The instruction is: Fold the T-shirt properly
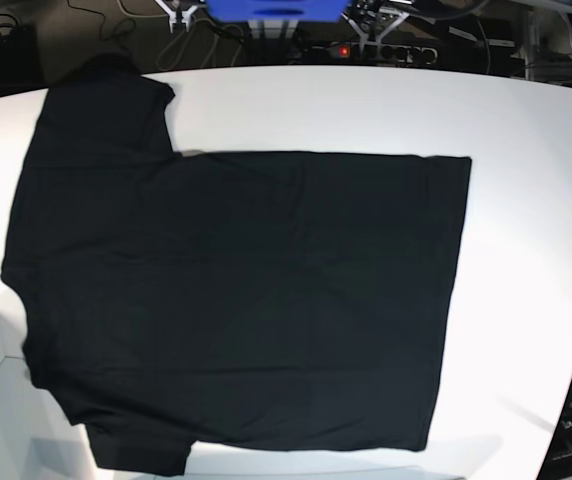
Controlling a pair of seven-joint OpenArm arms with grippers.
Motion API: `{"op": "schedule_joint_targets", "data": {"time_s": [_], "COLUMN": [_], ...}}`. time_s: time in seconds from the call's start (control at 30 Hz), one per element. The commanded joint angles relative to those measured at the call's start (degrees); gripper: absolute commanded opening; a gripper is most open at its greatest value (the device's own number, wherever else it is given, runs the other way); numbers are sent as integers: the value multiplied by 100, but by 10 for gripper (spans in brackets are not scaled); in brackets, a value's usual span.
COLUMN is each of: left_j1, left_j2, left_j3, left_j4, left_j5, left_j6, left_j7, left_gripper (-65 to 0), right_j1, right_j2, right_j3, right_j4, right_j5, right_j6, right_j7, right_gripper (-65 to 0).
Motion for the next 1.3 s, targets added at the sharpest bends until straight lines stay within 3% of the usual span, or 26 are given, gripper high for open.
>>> {"op": "schedule_joint_targets", "data": {"time_s": [0.0,0.87,1.27], "left_j1": [42,174,1888], "left_j2": [0,-106,-703], "left_j3": [3,-5,-14], "left_j4": [8,17,2558], "left_j5": [16,16,8], "left_j6": [49,40,40], "left_j7": [10,-25,19], "left_gripper": [-650,-650,-650], "right_j1": [-51,-103,-2336], "right_j2": [-30,-21,-21], "right_j3": [-3,-3,-3], "right_j4": [9,71,3508], "right_j5": [25,25,25], "right_j6": [93,93,120], "right_j7": [-36,8,-282], "right_gripper": [-650,-650,-650]}}
